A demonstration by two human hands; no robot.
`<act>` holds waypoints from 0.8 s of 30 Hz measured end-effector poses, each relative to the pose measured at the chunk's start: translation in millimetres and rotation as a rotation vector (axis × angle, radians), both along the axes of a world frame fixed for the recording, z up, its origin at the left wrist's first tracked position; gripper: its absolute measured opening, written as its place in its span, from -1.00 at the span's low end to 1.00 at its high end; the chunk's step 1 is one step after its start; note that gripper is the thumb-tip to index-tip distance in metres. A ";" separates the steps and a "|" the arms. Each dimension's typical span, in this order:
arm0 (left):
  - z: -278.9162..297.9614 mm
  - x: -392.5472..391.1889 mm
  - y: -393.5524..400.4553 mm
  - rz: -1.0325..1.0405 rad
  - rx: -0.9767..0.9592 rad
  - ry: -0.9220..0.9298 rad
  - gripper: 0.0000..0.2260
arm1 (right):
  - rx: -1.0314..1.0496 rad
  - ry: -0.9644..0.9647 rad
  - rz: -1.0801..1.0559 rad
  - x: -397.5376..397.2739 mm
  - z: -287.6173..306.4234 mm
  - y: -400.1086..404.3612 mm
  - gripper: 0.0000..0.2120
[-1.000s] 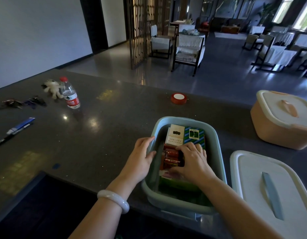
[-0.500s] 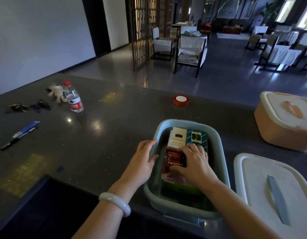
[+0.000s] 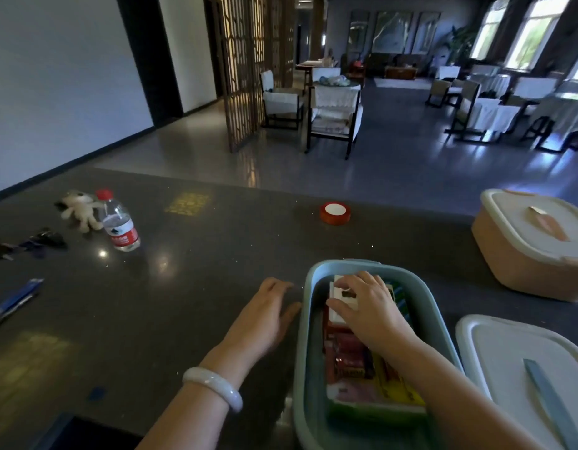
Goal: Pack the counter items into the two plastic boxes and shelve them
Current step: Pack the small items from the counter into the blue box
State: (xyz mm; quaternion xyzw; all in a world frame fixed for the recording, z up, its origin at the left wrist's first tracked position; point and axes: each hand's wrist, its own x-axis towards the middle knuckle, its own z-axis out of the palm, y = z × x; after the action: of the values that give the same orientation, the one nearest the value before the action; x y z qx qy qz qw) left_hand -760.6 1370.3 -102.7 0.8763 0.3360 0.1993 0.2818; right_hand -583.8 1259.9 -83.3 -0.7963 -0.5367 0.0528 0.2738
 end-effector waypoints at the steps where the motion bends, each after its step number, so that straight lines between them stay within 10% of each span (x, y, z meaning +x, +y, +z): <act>1: 0.7 1.2 12.1 0.003 -0.004 0.022 -0.62 | -0.001 -0.010 -0.003 -0.8 3.5 11.4 -0.66; 24: -95.3 78.4 224.1 -0.119 0.168 0.512 -0.34 | -0.284 0.168 -0.398 103.7 -18.9 262.5 -0.53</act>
State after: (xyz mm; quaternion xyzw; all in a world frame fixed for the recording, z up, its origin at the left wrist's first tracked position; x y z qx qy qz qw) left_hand -682.2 1594.3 -198.0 0.9367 0.3263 -0.0183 0.1252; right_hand -480.2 1522.4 -102.2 -0.9097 -0.3318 0.1386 0.2078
